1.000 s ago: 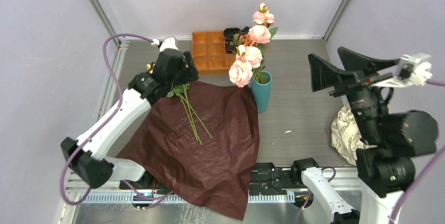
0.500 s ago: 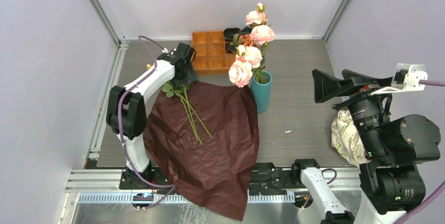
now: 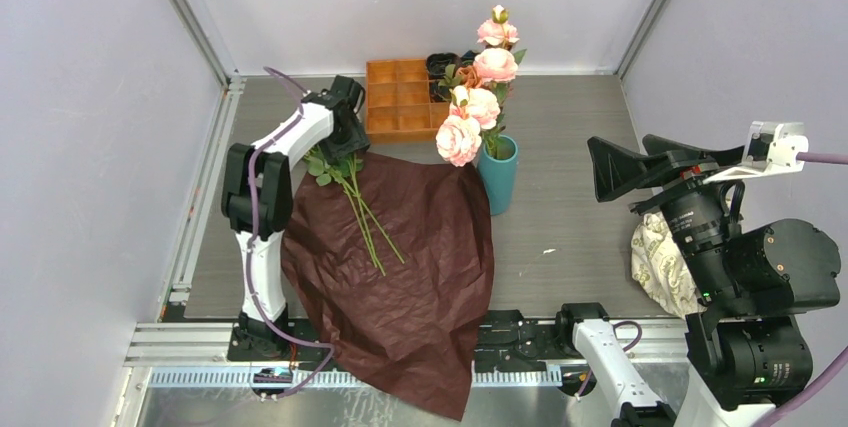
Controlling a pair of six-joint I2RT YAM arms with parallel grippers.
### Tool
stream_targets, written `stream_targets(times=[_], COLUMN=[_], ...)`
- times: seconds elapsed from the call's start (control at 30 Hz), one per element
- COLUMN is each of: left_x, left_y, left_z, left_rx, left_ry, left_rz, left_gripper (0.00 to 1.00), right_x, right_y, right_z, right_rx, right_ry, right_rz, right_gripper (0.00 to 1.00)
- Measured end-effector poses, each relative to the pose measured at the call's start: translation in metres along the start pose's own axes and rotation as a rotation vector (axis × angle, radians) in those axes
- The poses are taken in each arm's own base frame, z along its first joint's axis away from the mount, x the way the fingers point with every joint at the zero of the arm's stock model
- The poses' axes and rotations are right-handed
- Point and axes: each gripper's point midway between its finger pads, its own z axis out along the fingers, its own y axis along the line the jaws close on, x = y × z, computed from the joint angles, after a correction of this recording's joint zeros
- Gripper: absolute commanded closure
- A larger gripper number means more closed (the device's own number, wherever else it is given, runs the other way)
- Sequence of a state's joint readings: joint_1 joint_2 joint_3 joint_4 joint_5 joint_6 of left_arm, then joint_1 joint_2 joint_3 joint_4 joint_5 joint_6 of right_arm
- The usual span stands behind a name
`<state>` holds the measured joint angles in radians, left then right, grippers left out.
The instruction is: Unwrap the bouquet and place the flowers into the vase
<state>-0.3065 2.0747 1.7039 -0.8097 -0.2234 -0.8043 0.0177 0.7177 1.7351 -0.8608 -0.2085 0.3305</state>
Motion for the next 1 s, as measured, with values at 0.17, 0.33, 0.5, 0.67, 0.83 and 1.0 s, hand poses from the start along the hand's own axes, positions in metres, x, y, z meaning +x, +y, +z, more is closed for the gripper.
stream_targets(times=[0.17, 0.33, 0.5, 0.67, 0.83, 1.0], left_x=[0.009, 0.014, 0.013, 0.016, -0.011, -0.05], left_y=[-0.001, -0.002, -0.006, 0.002, -0.002, -0.01], left_z=[0.028, 0.041, 0.041, 0.021, -0.058, -0.175], left_rx=[-0.029, -0.038, -0.014, 0.014, 0.132, 0.322], left_ry=[0.038, 0.058, 0.053, 0.03, -0.096, -0.339], left_rz=[0.011, 0.018, 0.019, 0.011, -0.01, -0.041], left_gripper=[0.48, 0.85, 0.99, 1.0, 0.99, 0.99], right_x=[0.0, 0.001, 0.005, 0.007, 0.009, 0.008], right_y=[0.002, 0.002, 0.0, 0.0, 0.002, 0.005], right_z=[0.0, 0.003, 0.004, 0.004, 0.005, 0.002], right_rx=[-0.007, -0.013, -0.012, -0.016, -0.028, -0.04], right_ry=[0.002, -0.002, 0.002, 0.001, 0.006, 0.001], right_rz=[0.009, 0.015, 0.018, 0.023, 0.03, 0.036], right_gripper=[0.02, 0.02, 0.01, 0.01, 0.01, 0.01])
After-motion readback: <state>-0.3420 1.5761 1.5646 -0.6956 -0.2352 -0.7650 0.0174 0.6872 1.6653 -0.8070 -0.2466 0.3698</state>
